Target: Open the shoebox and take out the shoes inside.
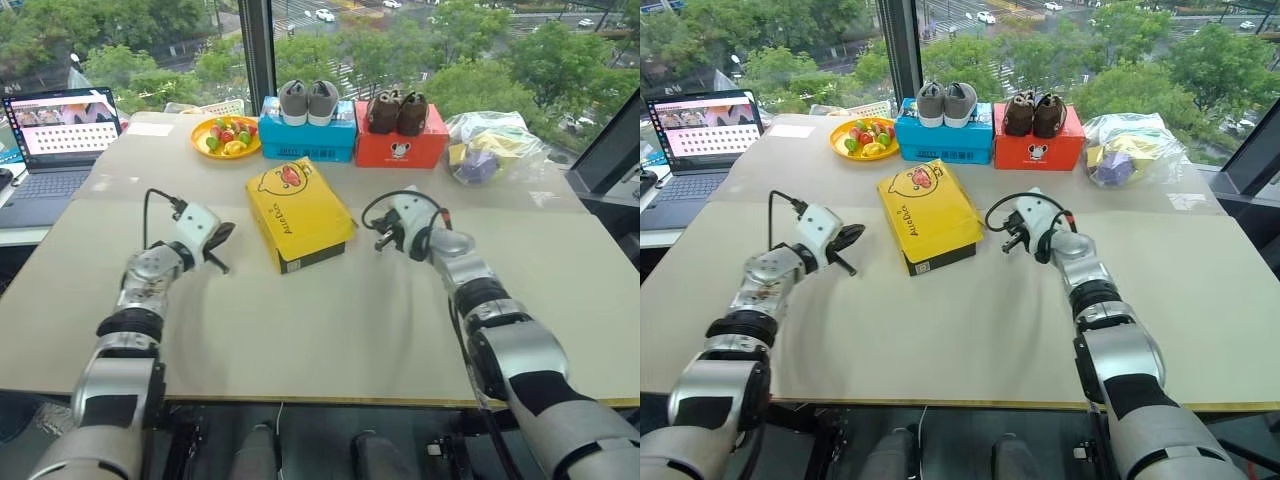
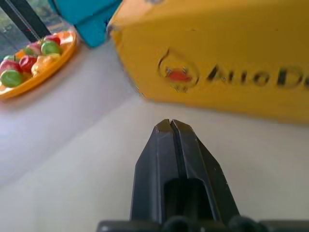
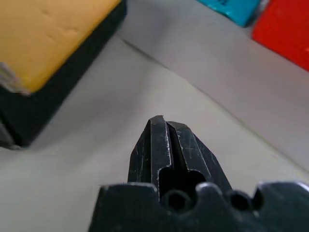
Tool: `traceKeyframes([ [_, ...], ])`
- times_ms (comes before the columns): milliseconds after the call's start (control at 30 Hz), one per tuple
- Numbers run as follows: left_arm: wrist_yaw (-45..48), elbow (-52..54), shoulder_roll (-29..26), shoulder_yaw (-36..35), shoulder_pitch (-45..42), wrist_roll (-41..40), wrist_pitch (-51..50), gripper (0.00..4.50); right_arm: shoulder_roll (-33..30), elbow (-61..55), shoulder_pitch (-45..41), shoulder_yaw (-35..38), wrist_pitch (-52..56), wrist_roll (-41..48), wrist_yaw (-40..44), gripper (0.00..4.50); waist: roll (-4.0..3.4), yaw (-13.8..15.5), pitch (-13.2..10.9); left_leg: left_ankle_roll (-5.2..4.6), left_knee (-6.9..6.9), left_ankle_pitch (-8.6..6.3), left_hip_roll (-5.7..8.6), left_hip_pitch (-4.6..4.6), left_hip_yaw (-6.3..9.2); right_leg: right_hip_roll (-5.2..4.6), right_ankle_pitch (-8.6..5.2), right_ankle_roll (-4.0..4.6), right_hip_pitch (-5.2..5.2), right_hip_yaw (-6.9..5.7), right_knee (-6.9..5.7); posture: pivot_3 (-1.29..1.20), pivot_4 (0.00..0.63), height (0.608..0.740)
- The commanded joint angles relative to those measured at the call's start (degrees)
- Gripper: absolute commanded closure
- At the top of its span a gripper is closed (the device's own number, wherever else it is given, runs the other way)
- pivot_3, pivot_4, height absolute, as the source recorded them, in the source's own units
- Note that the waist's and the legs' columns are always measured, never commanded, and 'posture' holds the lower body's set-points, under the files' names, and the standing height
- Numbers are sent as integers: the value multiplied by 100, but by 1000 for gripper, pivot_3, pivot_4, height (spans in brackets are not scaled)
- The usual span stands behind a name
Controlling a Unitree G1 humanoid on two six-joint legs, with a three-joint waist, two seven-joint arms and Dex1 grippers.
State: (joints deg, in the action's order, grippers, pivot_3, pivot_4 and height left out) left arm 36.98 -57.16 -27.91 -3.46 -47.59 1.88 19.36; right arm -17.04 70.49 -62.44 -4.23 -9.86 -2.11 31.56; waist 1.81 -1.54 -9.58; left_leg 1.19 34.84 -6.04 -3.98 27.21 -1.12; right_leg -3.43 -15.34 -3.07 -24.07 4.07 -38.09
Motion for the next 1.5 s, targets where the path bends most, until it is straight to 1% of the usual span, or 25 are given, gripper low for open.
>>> traceKeyframes([
  [33, -554, 795, 675, 21, 221, -178, -266, 4500, 341, 327, -287, 23, -311, -151, -42, 4260, -1, 15, 1, 0, -1, 0, 0, -2, 0, 0, 0, 0, 1, 1, -1, 0, 150, 739],
  [200, -681, 1620, 1246, 206, 619, -251, -683, 4500, 740, 407, -311, 80, -461, -218, 99, 4260, -2, 26, 1, 3, 1, 2, 0, -2, 1, 1, 1, 1, -1, 1, -8, 0, 150, 739],
  [267, -497, 2233, 1458, 476, 1033, -267, -881, 4500, 935, 342, -146, -19, -623, -275, 430, 4260, -2, 20, 1, 3, 0, 2, 0, -4, 1, 1, 1, 1, 1, 1, -6, 0, 150, 739],
  [367, -159, 3181, 1553, 861, 1743, -267, -1264, 4500, 1123, 149, 184, -112, -785, -260, 893, 4260, -5, 7, 4, 4, -6, 1, 0, -14, 1, 0, 1, 1, 11, 2, -3, 0, 150, 739],
  [467, -48, 3871, 1530, 986, 2204, -298, -1653, 4500, 1223, -284, 542, -180, -790, -136, 1382, 4260, -17, -20, 13, 4, -13, 0, -1, -40, 0, 1, 1, 2, 31, 2, -3, 0, 150, 739],
  [533, 13, 4382, 1487, 1003, 2465, -390, -2050, 4500, 1155, -1184, 1046, -371, -516, 0, 1849, 4260, -18, -61, 19, 5, -23, -3, -1, -109, -1, 0, -3, 4, 102, 0, 12, 0, 150, 739],
  [600, 98, 4879, 1416, 1035, 2708, -478, -2377, 4500, 1020, -2298, 1588, -524, 4, 163, 2140, 4260, -22, -73, 22, 8, -23, -5, -2, -136, 0, 0, -8, 8, 132, -3, 13, 0, 150, 739],
  [633, 154, 5152, 1345, 1068, 2847, -509, -2542, 4500, 876, -3068, 1923, -612, 406, 251, 2246, 4260, -23, -75, 22, 17, -23, -11, -1, -152, -1, -1, -9, 9, 149, -3, 15, 0, 150, 739],
  [700, 244, 5803, 1162, 1073, 3221, -619, -2959, 4500, 454, -4967, 2705, -702, 1574, 516, 2359, 4260, -24, -62, 23, 45, -25, -32, -1, -176, 0, -3, -19, 11, 175, -5, 16, 0, 150, 739],
  [833, 231, 6708, 948, 1004, 3717, -823, -3713, 4500, -218, -7600, 3810, -712, 3392, 770, 2215, 4260, -41, -23, 33, 55, -22, -43, -1, -172, -1, -7, -31, 13, 169, -4, 11, 0, 150, 739],
  [867, 260, 6896, 875, 1010, 3809, -867, -3861, 4500, -362, -8145, 4056, -710, 3765, 756, 2114, 4260, -41, -7, 34, 55, -22, -43, -1, -172, 0, -6, -33, 15, 166, -4, 8, 0, 150, 739],
  [933, 374, 7130, 717, 1016, 3906, -951, -4046, 4500, -605, -8842, 4375, -759, 4162, 645, 2019, 4260, -41, 13, 33, 56, -22, -44, -2, -176, 0, -5, -38, 19, 167, -5, 8, 0, 150, 739],
  [1033, 777, 7308, 245, 905, 3995, -1160, -4315, 4500, -1111, -9699, 4745, -641, 4845, 695, 2047, 4260, -41, 27, 33, 60, -17, -46, -2, -177, -1, -6, -66, 20, 165, -2, 13, 0, 150, 739],
  [1133, 1052, 7330, -153, 834, 4099, -1251, -4366, 4500, -1412, -9859, 4927, -517, 5149, 726, 1969, 4260, -40, 24, 33, 63, -16, -48, -5, -181, -3, -8, -88, 26, 169, -1, 21, 0, 150, 739],
  [1300, 1279, 7174, -564, 837, 4185, -1220, -4351, 4500, -1708, -9350, 4936, -401, 4982, 727, 1899, 4260, -36, 48, 30, 62, -18, -49, -6, -175, -3, -10, -85, 31, 166, -1, 36, 0, 150, 739],
  [1400, 1576, 6960, -1062, 744, 4253, -1103, -4149, 4500, -2213, -8824, 5043, -309, 4750, 754, 2194, 4260, -36, 54, 30, 60, -19, -51, -6, -172, -4, -10, -85, 33, 166, -2, 43, 0, 150, 739],
  [1467, 1626, 6786, -1268, 637, 4162, -1081, -4041, 4500, -2581, -8440, 5168, -240, 4556, 829, 2440, 4260, -37, 71, 31, 57, -22, -53, -7, -176, -6, -12, -85, 33, 172, -1, 52, 0, 150, 739],
  [1500, 1616, 6672, -1367, 533, 4078, -1088, -3972, 4500, -2912, -8103, 5276, -175, 4332, 828, 2674, 4260, -36, 79, 31, 56, -23, -54, -7, -179, -5, -13, -86, 33, 172, -3, 58, 0, 150, 739],
])
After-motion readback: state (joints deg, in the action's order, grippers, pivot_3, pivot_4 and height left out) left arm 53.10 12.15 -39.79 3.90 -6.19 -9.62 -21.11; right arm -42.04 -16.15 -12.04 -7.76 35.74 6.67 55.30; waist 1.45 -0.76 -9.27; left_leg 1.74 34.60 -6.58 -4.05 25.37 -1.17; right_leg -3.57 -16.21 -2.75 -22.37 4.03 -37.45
